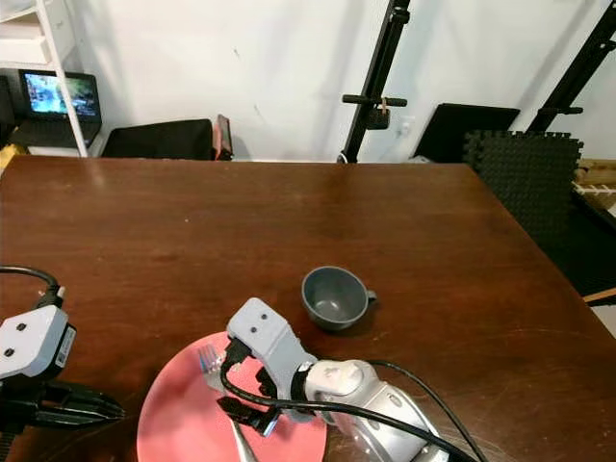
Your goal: Setting the table
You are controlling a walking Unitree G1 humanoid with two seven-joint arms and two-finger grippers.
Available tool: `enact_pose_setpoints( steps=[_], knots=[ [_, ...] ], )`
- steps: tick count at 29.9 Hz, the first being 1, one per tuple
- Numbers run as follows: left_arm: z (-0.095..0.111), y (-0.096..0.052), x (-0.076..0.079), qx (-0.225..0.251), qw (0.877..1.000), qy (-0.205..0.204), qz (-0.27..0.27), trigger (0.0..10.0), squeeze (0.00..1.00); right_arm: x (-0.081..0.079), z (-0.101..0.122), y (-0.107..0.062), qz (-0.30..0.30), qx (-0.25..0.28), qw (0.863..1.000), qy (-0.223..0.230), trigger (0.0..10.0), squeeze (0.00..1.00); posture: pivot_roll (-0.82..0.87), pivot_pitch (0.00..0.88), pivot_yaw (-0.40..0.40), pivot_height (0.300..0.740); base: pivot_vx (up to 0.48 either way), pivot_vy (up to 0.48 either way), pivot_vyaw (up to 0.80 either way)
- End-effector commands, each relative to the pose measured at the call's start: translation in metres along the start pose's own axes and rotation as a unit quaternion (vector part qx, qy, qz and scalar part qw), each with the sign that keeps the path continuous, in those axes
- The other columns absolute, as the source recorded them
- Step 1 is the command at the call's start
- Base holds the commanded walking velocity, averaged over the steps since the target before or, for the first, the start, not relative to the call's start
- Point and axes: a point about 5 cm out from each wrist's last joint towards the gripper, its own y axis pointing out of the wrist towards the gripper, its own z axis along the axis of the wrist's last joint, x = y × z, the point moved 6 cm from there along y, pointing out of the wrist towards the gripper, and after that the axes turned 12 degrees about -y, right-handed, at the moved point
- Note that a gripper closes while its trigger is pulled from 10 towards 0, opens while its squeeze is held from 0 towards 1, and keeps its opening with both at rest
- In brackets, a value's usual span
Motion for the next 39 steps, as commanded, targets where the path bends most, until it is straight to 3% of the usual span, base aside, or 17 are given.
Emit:
enact_pose_setpoints(
  steps=[1,2,8,14,15,16,17,18,20,22,25,27,28,33,39],
  knots=[
    [0.001,0.004,0.005,0.002,1.0,0.004,-0.011,10.0,0.0,-0.003,-0.011,0.002,0.003,-0.016,1.0,0.008,10.0,0.66,0.04,0.161,-0.045,0.74,0.0,0.0,0.0],
    [0.002,0.005,0.004,0.004,1.0,0.004,-0.009,10.0,0.0,-0.004,-0.013,0.005,0.003,-0.02,1.0,0.018,10.0,0.0,0.04,0.16,-0.046,0.74,0.0,0.0,0.0],
    [0.005,0.007,0.003,0.011,1.0,0.002,-0.002,10.0,0.0,-0.015,-0.013,0.013,0.02,-0.012,0.997,0.07,10.0,0.0,0.05,0.159,-0.051,0.74,0.0,0.0,0.0],
    [0.008,0.009,0.001,0.021,1.0,0.002,0.008,10.0,0.0,-0.017,-0.022,0.019,0.011,-0.027,0.997,0.072,10.0,0.0,0.05,0.157,-0.052,0.74,0.0,0.0,0.0],
    [0.008,0.009,0.001,0.022,1.0,0.002,0.009,10.0,0.0,-0.017,-0.023,0.019,0.01,-0.03,0.997,0.068,6.6,0.0,0.05,0.157,-0.052,0.74,0.0,0.0,0.0],
    [0.008,0.009,0.001,0.022,1.0,0.002,0.009,10.0,0.0,-0.017,-0.024,0.019,0.009,-0.032,0.997,0.066,6.6,0.0,0.05,0.157,-0.052,0.74,0.0,0.0,0.0],
    [0.008,0.008,0.001,0.023,1.0,0.001,0.01,10.0,0.0,-0.016,-0.027,0.019,0.006,-0.037,0.997,0.061,4.0,0.0,0.05,0.156,-0.052,0.74,0.0,0.0,0.0],
    [0.008,0.008,0.0,0.023,1.0,0.001,0.011,10.0,0.0,-0.016,-0.029,0.019,0.004,-0.04,0.998,0.058,2.6,0.0,0.05,0.156,-0.052,0.74,0.0,0.0,0.0],
    [0.01,0.009,0.0,0.027,1.0,0.0,0.012,10.0,0.0,-0.013,-0.035,0.019,-0.008,-0.054,0.998,0.02,3.1,0.0,0.05,0.156,-0.053,0.74,0.0,0.0,0.0],
    [0.011,0.009,0.0,0.031,0.999,-0.001,0.013,10.0,0.0,-0.014,-0.04,0.018,-0.012,-0.064,0.998,-0.008,1.4,0.0,0.04,0.159,-0.054,0.74,0.0,0.0,0.0],
    [0.012,0.01,0.0,0.033,0.999,-0.002,0.013,10.0,0.0,-0.017,-0.047,0.019,-0.011,-0.075,0.997,-0.025,2.0,0.0,0.04,0.16,-0.054,0.74,0.0,0.0,0.0],
    [0.012,0.01,0.0,0.034,0.999,-0.002,0.013,10.0,0.0,-0.019,-0.053,0.019,-0.012,-0.086,0.995,-0.049,1.7,0.0,0.04,0.16,-0.054,0.74,0.0,0.0,0.0],
    [0.013,0.011,-0.001,0.036,0.999,-0.002,0.014,10.0,0.0,-0.02,-0.055,0.019,-0.009,-0.088,0.995,-0.048,0.0,0.0,0.04,0.164,-0.055,0.74,0.0,0.0,0.0],
    [0.014,0.01,-0.003,0.039,0.999,-0.002,0.017,10.0,0.0,-0.022,-0.057,0.019,-0.006,-0.086,0.995,-0.045,0.0,0.0,0.04,0.164,-0.056,0.74,0.0,0.0,0.0],
    [0.014,0.011,-0.004,0.042,0.999,-0.004,0.021,10.0,0.0,-0.02,-0.055,0.021,-0.004,-0.078,0.997,0.016,0.0,0.0,0.04,0.167,-0.054,0.74,0.0,0.0,0.0]
  ],
)
